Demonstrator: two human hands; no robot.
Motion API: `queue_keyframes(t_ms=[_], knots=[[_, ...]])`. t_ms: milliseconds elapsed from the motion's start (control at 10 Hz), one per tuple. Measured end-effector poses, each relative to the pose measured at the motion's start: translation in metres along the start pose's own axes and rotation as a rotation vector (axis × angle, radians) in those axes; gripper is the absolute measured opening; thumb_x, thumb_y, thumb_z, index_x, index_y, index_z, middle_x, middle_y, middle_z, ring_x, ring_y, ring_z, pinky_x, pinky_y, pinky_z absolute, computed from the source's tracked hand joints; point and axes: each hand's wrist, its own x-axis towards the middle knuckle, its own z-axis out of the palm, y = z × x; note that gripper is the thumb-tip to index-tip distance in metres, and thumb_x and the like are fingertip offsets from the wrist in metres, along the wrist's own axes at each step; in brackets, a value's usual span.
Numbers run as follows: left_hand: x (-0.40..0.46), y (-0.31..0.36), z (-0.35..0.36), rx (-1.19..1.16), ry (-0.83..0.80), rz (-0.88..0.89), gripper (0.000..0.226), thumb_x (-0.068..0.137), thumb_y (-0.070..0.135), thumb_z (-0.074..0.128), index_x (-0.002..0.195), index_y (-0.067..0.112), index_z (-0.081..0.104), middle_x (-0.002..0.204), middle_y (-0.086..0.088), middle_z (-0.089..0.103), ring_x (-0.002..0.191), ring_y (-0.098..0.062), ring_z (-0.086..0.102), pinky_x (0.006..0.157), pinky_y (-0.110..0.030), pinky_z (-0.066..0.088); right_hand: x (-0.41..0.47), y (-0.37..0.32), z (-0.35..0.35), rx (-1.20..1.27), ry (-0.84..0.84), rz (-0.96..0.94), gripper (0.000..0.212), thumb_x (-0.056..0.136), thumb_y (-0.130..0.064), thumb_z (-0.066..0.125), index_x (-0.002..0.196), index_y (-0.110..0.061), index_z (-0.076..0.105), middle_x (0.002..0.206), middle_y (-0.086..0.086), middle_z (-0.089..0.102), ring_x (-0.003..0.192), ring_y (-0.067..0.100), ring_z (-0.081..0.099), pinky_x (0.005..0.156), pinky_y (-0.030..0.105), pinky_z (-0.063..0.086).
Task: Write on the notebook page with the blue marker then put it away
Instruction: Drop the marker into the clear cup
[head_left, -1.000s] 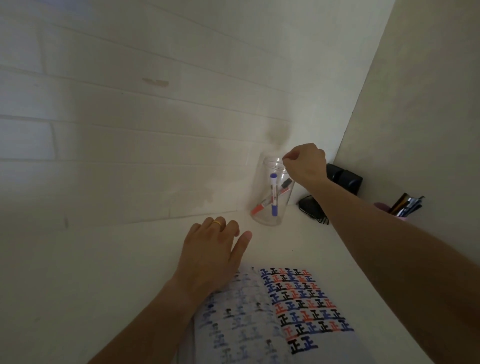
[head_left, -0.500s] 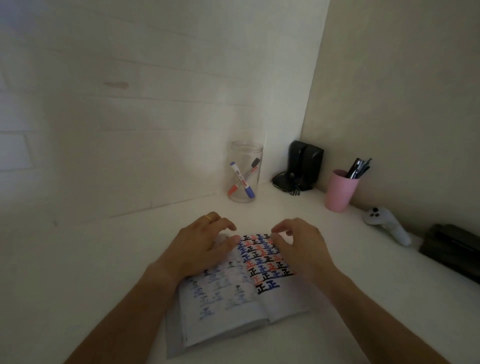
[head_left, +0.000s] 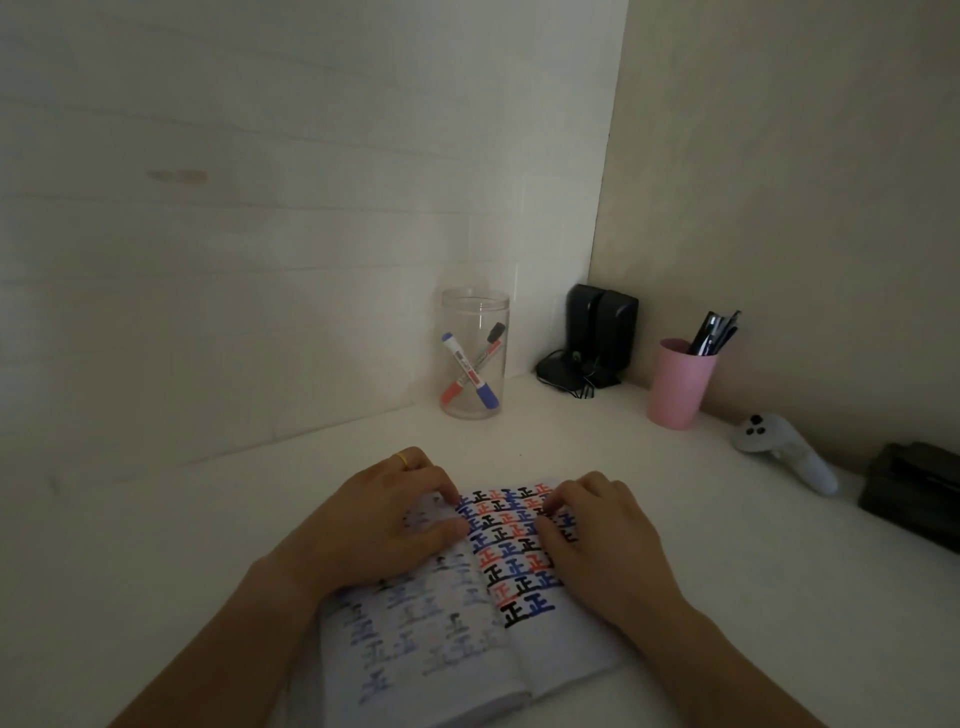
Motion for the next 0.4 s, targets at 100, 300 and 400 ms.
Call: queue_keyframes(t_ms=[100, 300, 400], knots=[[-0.001, 0.001, -0.001, -0.001, 0.003, 0.005, 0.044, 0.084, 0.074, 0.050, 0.109, 0.040, 0.065, 0.111, 0.017, 0.055, 0.099, -0.002, 0.058, 0.093, -0.029, 0.050, 0.000, -0.001, -0.005, 0.031, -0.015, 0.025, 0.031, 0.093, -0.051, 0.051, 0.111, -0.031, 0.066, 0.117, -0.008, 0.061, 0.107, 0.012, 0.053, 0.089, 0.025, 0.044], [0.000, -0.001, 0.000, -0.007, 0.014, 0.013, 0.042, 0.084, 0.073, 0.051, 0.108, 0.040, 0.065, 0.109, 0.017, 0.056, 0.098, -0.002, 0.058, 0.091, -0.033, 0.052, 0.009, -0.025, -0.054, 0.123, 0.167, -0.024, 0.030, 0.093, -0.049, 0.057, 0.117, -0.032, 0.065, 0.126, -0.012, 0.060, 0.115, 0.006, 0.054, 0.095, 0.025, 0.043], [-0.001, 0.000, -0.001, -0.028, 0.020, 0.005, 0.043, 0.083, 0.073, 0.051, 0.107, 0.040, 0.066, 0.109, 0.017, 0.056, 0.098, -0.003, 0.059, 0.091, -0.034, 0.052, 0.004, -0.046, -0.111, 0.334, 0.368, -0.048, 0.023, 0.090, -0.044, 0.064, 0.110, -0.033, 0.069, 0.110, -0.019, 0.064, 0.095, -0.006, 0.058, 0.086, 0.026, 0.053]])
